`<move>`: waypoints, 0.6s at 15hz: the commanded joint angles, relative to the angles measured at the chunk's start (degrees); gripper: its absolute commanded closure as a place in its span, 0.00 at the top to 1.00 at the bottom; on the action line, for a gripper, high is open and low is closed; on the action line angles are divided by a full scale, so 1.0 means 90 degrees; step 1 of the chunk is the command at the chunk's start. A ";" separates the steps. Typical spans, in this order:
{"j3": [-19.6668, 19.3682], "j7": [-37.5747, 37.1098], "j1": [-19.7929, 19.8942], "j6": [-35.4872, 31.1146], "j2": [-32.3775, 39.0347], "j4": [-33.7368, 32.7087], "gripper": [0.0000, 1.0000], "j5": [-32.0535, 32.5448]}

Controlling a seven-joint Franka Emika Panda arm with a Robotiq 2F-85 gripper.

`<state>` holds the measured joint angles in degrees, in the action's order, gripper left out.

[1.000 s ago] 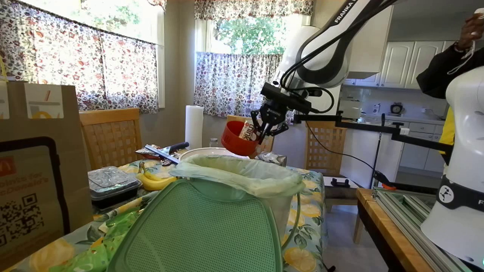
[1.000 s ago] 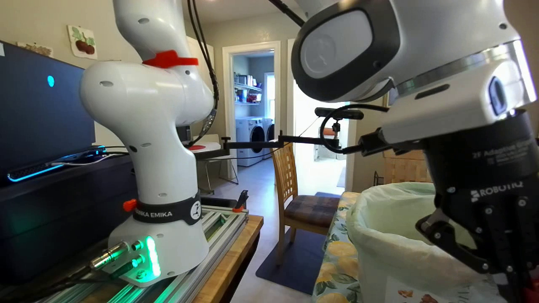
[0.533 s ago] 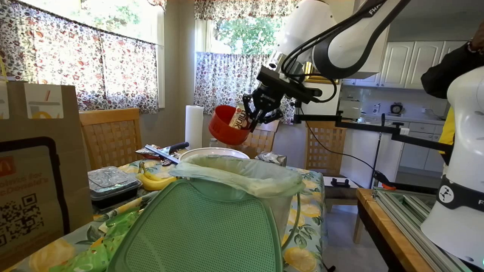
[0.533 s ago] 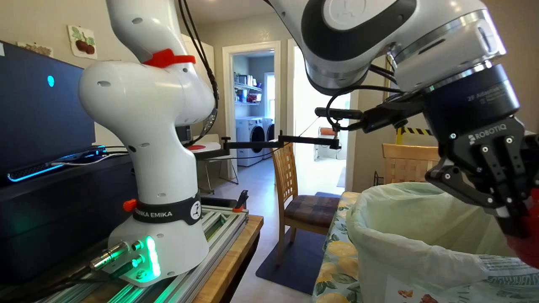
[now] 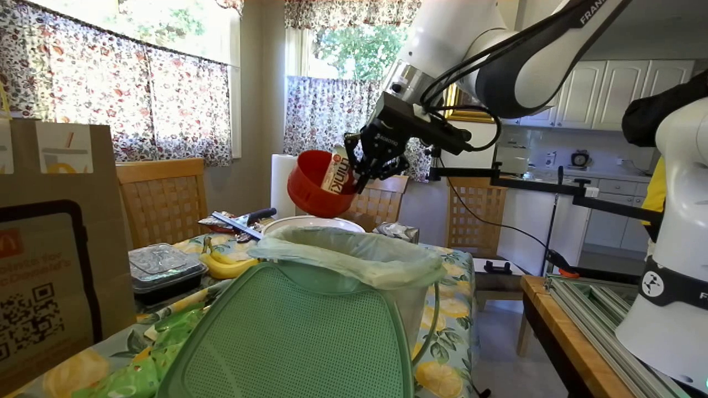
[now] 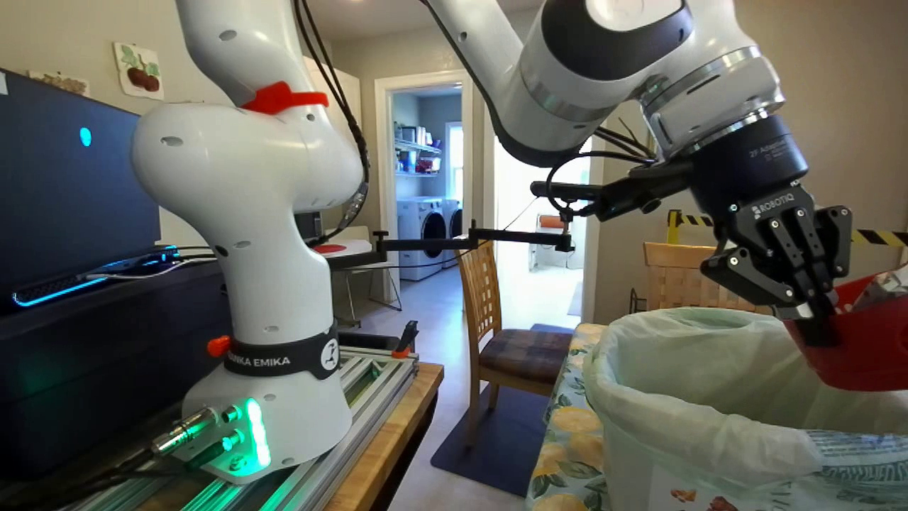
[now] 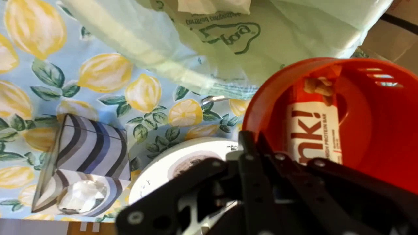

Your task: Move the bin forwards then tilt the red lid over the bin to put the box in the lid into the bin.

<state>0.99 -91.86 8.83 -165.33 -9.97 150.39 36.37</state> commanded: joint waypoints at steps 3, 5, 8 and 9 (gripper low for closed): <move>0.0744 -0.2487 0.0689 0.0071 0.0146 -0.0398 0.01 0.2801; 0.0852 -0.3349 0.0721 0.0188 0.0210 -0.0472 0.01 0.3724; 0.0728 -0.3430 0.0541 0.0220 0.0175 -0.0339 0.01 0.3922; 0.0743 -0.3564 0.0525 0.0242 0.0204 -0.0338 0.03 0.4024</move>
<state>7.68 -123.92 13.55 -163.16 -8.13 147.35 72.57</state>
